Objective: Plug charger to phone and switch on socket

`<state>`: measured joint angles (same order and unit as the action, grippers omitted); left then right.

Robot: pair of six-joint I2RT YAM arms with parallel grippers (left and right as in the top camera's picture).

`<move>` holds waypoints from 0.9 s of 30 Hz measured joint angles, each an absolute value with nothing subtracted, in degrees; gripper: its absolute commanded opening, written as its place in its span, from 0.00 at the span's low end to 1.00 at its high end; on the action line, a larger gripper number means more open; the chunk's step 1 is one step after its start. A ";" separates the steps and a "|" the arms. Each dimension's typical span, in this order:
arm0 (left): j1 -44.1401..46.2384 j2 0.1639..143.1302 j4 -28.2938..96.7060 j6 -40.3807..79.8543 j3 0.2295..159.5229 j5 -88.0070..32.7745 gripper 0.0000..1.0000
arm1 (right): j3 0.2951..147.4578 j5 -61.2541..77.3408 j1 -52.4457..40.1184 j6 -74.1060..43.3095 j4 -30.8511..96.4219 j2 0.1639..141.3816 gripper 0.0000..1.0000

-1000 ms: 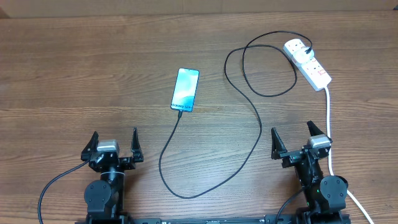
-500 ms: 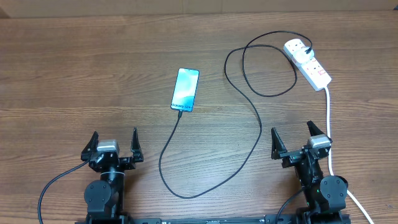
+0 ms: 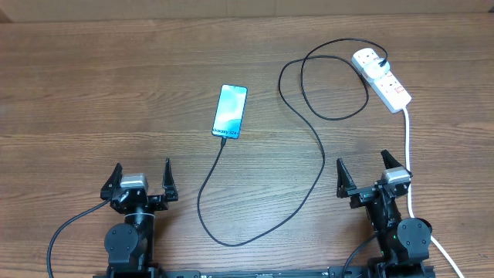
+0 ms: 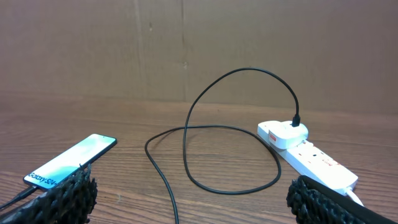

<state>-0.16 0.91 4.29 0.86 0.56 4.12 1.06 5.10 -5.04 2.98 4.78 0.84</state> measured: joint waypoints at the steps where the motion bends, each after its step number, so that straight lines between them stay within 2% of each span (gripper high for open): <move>1: -0.16 0.91 4.29 0.86 0.56 4.12 1.00 | 1.06 5.13 -5.04 3.01 4.78 0.84 1.00; 27: -0.16 0.91 4.29 0.86 0.56 4.12 1.00 | 1.06 3.53 -5.02 2.98 5.13 0.84 1.00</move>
